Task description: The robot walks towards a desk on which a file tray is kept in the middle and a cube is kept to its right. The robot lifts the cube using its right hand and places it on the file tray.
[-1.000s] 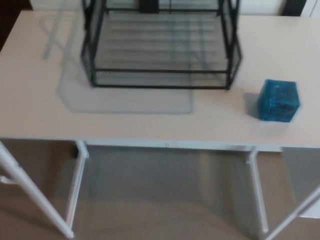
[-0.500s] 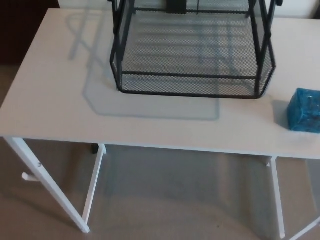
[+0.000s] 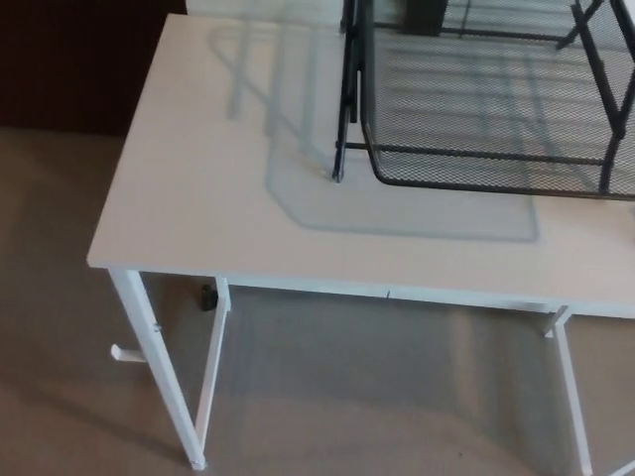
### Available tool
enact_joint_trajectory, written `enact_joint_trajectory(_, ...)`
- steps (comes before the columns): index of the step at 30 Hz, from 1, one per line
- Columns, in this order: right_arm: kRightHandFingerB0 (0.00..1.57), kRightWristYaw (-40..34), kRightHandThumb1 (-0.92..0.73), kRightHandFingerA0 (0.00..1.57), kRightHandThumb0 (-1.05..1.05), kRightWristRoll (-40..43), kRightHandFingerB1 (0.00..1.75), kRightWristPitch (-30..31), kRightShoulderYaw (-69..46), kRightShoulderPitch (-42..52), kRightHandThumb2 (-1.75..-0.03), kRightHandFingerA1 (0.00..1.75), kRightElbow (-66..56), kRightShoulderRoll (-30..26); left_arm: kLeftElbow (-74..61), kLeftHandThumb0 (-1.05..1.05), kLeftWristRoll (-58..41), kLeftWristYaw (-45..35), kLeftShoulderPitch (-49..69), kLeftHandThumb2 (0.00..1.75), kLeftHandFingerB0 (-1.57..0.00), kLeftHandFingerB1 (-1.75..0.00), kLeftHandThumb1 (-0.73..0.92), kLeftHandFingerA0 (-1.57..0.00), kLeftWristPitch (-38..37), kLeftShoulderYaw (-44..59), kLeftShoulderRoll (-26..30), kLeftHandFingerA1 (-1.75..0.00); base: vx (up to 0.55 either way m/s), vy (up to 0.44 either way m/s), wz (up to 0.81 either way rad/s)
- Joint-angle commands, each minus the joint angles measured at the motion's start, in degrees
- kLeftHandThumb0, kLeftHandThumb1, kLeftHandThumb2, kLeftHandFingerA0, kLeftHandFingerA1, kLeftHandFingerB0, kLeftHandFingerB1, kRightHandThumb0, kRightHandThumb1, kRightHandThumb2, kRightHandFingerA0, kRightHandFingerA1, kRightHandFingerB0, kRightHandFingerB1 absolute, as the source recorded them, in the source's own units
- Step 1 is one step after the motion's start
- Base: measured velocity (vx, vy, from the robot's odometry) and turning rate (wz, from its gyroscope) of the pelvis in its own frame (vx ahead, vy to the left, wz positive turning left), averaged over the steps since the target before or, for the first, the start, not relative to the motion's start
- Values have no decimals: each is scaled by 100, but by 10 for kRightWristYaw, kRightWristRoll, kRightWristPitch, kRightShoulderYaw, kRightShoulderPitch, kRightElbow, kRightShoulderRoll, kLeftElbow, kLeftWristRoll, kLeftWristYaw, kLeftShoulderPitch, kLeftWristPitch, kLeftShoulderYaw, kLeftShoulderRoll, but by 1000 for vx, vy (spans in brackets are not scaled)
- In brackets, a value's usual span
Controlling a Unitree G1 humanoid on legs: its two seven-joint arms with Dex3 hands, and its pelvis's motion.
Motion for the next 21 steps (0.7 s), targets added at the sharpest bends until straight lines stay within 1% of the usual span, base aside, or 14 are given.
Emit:
enact_joint_trajectory(1,7,10,-64,32,-77,-8,31,4,10,-6,-60,50,6,-9,-1,-48,-1,2,5,108,-45,-78,30,-57,-6,1,5,-85,0,0,0)
enact_joint_trajectory(3,5,6,-67,39,-74,-13,32,6,17,-10,-61,52,7,-10,0,-43,-2,2,7,107,-44,-75,34,-56,-5,2,4,-81,0,0,0)
enact_joint_trajectory(5,2,23,-38,0,-37,15,52,4,-8,-10,-96,50,8,-8,-1,-48,-6,-2,9,109,-42,-76,34,-56,-2,5,3,-84,-9,-110,3)
enact_joint_trajectory(6,3,41,-45,16,-66,32,39,15,-24,-14,-81,50,10,-10,-2,-44,-6,-1,9,109,-42,-74,35,-56,3,5,3,-81,-15,-139,-3)
enact_joint_trajectory(8,4,34,-47,25,-68,24,40,11,-25,-14,-81,52,11,-9,-3,-45,-6,-1,13,109,-43,-74,35,-57,1,6,2,-82,-45,-246,-1)
enact_joint_trajectory(9,8,26,-63,32,-69,11,32,4,-16,-14,-59,45,11,-9,-4,-42,-6,-2,13,110,-44,-74,36,-54,1,6,2,-81,3,-73,-7)
enact_joint_trajectory(10,9,12,-53,32,-80,-11,40,0,4,-15,-86,55,11,-11,-5,-41,-7,-3,15,110,-45,-75,36,-55,2,8,2,-81,7,-93,-1)
enact_joint_trajectory(12,5,-13,-53,39,-77,-34,38,-16,31,-12,-89,60,8,-14,-5,-42,-7,0,19,109,-44,-75,36,-56,1,8,0,-82,8,-9,-3)
enact_joint_trajectory(13,6,-27,-71,73,-77,-56,31,-12,58,-15,-62,70,9,-16,-3,-44,-11,3,21,108,-43,-75,33,-56,0,13,-2,-82,0,0,0)
enact_joint_trajectory(14,7,-19,-58,62,-83,-42,34,-5,50,-17,-90,71,10,-15,-3,-45,-8,6,23,108,-43,-74,33,-56,-3,11,-2,-81,29,34,-7)
enact_joint_trajectory(18,5,-37,-56,59,-79,-48,36,-17,68,-12,-91,67,7,-17,-5,-49,-5,1,27,109,-45,-76,32,-56,-9,9,-1,-84,2,84,-6)
enact_joint_trajectory(19,8,-20,-69,42,-74,-30,27,-38,51,-5,-62,50,9,-18,-3,-49,-7,-2,26,108,-43,-77,31,-56,-8,11,-1,-84,8,171,-6)
enact_joint_trajectory(20,6,-29,-58,47,-79,-37,31,-33,58,-7,-93,65,9,-17,-6,-49,-8,-5,27,109,-42,-77,31,-55,-8,11,0,-84,2,180,-3)
enact_joint_trajectory(21,6,-29,-58,47,-79,-37,31,-33,58,-7,-93,65,9,-17,-6,-49,-7,-5,27,109,-42,-77,31,-55,-8,11,0,-84,-42,232,17)
